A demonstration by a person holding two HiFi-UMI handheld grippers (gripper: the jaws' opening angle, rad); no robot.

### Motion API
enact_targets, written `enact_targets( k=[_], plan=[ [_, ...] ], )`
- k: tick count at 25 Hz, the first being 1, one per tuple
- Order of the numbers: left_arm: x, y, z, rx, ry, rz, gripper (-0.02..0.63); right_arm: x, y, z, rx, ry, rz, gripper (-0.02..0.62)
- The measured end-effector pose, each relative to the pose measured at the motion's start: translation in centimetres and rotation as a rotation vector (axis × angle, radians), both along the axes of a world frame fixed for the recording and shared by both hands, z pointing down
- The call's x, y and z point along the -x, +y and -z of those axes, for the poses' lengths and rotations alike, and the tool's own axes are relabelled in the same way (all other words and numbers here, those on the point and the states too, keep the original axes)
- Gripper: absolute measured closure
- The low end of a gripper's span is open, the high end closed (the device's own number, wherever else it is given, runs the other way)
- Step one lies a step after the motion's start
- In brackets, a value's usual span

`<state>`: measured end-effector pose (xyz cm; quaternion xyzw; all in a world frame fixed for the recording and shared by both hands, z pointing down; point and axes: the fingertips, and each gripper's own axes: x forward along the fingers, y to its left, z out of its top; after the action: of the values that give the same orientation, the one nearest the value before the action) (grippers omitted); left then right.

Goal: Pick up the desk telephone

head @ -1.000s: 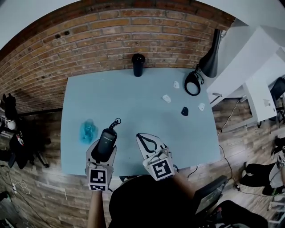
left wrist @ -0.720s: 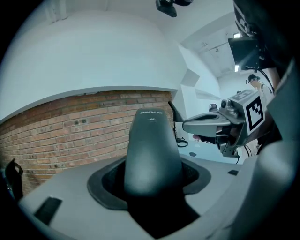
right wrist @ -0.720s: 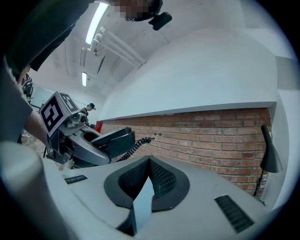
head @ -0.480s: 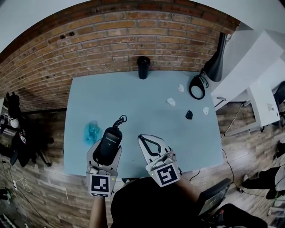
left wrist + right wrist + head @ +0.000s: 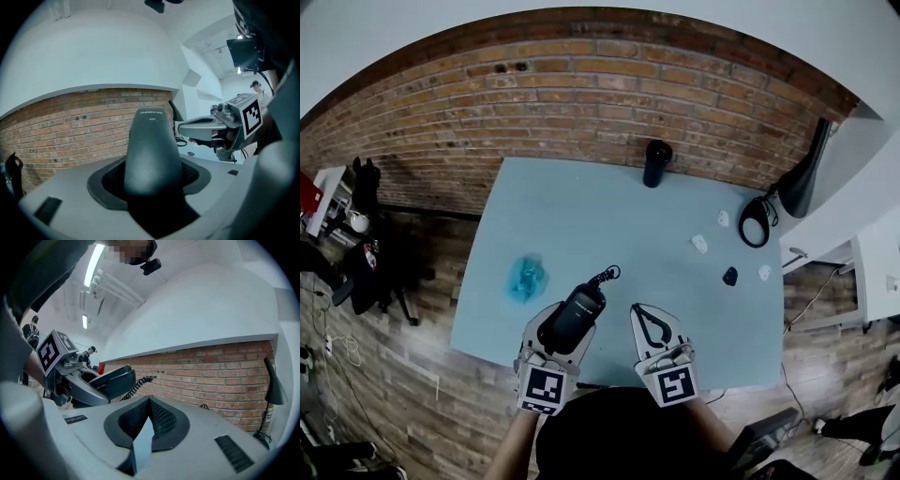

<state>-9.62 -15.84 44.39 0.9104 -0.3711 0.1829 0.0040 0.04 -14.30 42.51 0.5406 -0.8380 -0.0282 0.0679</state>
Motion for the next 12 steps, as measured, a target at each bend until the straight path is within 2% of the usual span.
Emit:
enact_targets(
  k=[7, 12],
  plan=[
    [0.5, -0.2, -2.3, 0.047, -0.025, 0.016, 0.306, 0.4, -0.3, -1.8, 0.036, -0.057, 0.023, 0.586],
    [0.5, -0.2, -3.9, 0.077, -0.050, 0.005, 0.306, 0.2, -0.3, -3.1, 0.080, -0.059, 0.027, 0.586]
  ],
)
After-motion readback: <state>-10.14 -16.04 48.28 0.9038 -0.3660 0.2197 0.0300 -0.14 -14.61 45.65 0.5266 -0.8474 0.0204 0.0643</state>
